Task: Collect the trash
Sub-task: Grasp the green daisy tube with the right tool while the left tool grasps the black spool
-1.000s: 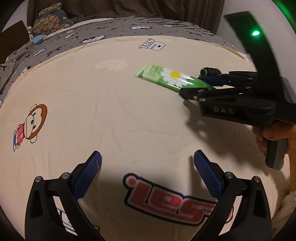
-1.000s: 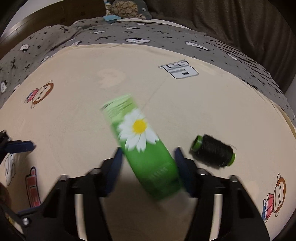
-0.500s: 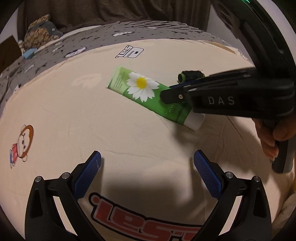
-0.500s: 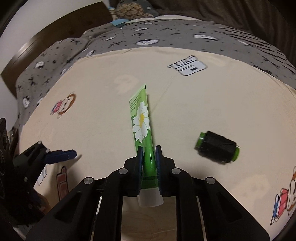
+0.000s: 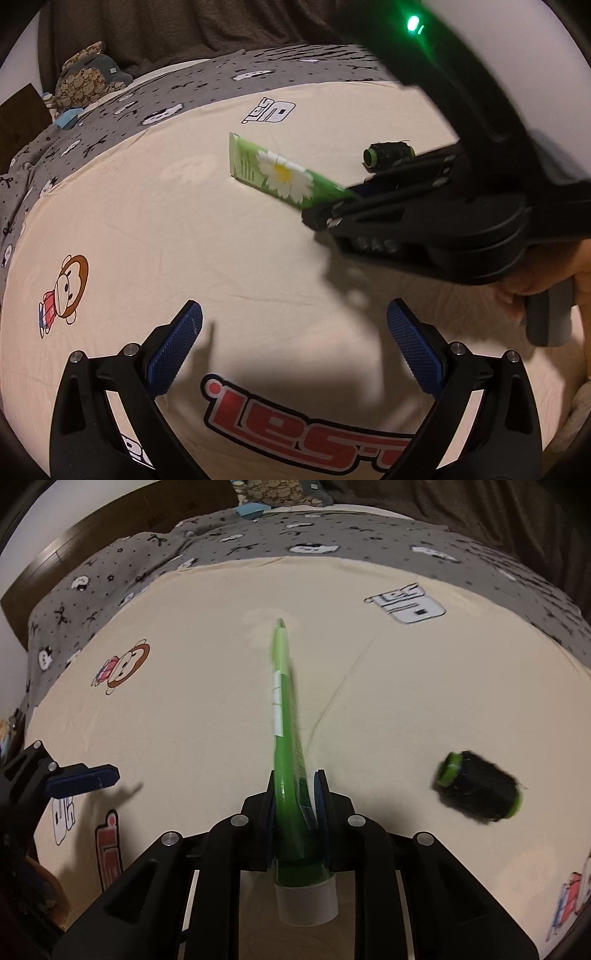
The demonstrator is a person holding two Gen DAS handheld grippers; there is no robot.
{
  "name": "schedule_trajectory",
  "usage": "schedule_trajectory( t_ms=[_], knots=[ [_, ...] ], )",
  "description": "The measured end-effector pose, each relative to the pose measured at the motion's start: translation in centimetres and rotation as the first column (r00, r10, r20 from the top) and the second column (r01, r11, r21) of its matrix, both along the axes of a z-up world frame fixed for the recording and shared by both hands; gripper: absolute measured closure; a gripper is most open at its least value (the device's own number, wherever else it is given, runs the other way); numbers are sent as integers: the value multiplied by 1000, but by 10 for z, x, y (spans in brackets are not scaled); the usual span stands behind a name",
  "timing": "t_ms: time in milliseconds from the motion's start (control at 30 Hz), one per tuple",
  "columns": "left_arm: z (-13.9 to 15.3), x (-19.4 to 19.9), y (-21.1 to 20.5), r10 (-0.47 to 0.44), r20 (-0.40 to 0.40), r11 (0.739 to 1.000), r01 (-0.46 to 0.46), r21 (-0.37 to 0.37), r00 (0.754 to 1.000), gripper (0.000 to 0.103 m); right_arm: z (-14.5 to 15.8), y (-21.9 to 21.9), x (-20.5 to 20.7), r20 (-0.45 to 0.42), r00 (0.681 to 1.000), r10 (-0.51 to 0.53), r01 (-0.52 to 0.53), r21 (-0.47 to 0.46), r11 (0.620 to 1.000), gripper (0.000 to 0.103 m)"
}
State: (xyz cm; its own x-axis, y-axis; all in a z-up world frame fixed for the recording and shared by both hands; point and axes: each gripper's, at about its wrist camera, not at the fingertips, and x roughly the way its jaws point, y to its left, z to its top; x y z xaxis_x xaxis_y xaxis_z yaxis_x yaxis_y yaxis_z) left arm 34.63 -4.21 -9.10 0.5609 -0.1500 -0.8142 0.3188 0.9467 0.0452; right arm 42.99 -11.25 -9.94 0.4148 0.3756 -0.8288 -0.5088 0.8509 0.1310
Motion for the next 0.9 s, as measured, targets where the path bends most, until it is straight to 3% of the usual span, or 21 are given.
schedule_trajectory(
  t_ms=[133, 267, 333, 433, 700, 800, 833, 900],
  knots=[
    [4, 8, -19, -25, 21, 1000, 25, -1, 999, 8, 34, -40, -2, 58, 995, -79, 75, 58, 995, 84],
    [4, 31, -47, -33, 22, 997, 34, -65, 999, 8, 56, -94, 0, 101, 969, -226, 224, 28, 974, 84],
    [1, 45, -63, -38, 16, 994, 39, -106, 999, 8, 57, -122, 1, 110, 949, -296, 297, 4, 955, 84],
    [-1, 62, -86, -40, 29, 994, 43, -102, 999, 9, 52, -152, 0, 115, 929, -351, 355, -21, 935, 84],
    [-7, 113, -124, -2, 18, 997, 3, -76, 1000, 17, 45, -197, -10, 122, 911, -394, 397, 3, 918, 84],
    [-14, 127, -131, 10, -18, 996, -11, -86, 1000, 28, 42, -201, -12, 121, 911, -393, 394, 16, 919, 84],
    [-16, 129, -132, 10, -31, 996, -13, -88, 999, 39, 41, -202, -13, 119, 912, -392, 393, 20, 919, 84],
    [-17, 128, -134, 13, -31, 997, -15, -74, 999, 50, 40, -200, -15, 115, 913, -391, 391, 20, 920, 84]
  ],
)
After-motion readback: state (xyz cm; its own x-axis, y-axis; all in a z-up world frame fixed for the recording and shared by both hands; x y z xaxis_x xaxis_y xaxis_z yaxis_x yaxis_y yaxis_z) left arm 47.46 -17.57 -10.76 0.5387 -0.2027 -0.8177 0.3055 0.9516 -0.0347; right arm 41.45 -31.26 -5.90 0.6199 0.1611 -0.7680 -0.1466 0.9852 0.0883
